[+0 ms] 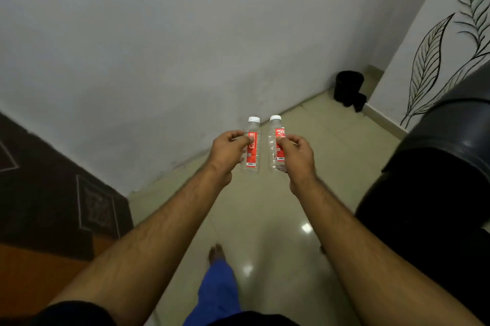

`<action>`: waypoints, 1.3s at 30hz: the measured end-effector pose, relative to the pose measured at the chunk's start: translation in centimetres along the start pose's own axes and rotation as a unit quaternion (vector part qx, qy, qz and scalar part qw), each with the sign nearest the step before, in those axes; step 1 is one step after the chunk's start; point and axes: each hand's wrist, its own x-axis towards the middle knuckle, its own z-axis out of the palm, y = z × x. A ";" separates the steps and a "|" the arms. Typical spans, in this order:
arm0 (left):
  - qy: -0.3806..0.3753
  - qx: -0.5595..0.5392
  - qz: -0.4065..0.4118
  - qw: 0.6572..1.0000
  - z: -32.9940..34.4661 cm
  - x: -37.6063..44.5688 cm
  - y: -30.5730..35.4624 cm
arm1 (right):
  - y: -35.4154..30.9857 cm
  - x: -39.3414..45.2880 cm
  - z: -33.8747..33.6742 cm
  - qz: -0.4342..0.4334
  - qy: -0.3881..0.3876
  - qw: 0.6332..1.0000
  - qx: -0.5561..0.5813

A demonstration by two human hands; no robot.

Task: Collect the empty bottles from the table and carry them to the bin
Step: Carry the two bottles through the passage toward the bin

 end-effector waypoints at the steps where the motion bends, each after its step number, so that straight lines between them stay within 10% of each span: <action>1: -0.006 0.006 -0.001 1.000 0.5 3.3 0.4 | 0.0 2.8 1.0 -0.006 0.014 1.000 -0.001; 14: -0.184 0.064 -0.028 0.980 12.3 38.8 11.7 | -9.3 33.7 8.5 -0.008 0.172 0.985 0.026; 39: -0.269 0.208 -0.093 0.936 66.4 86.3 20.0 | -27.6 96.1 -13.1 0.079 0.306 0.949 0.006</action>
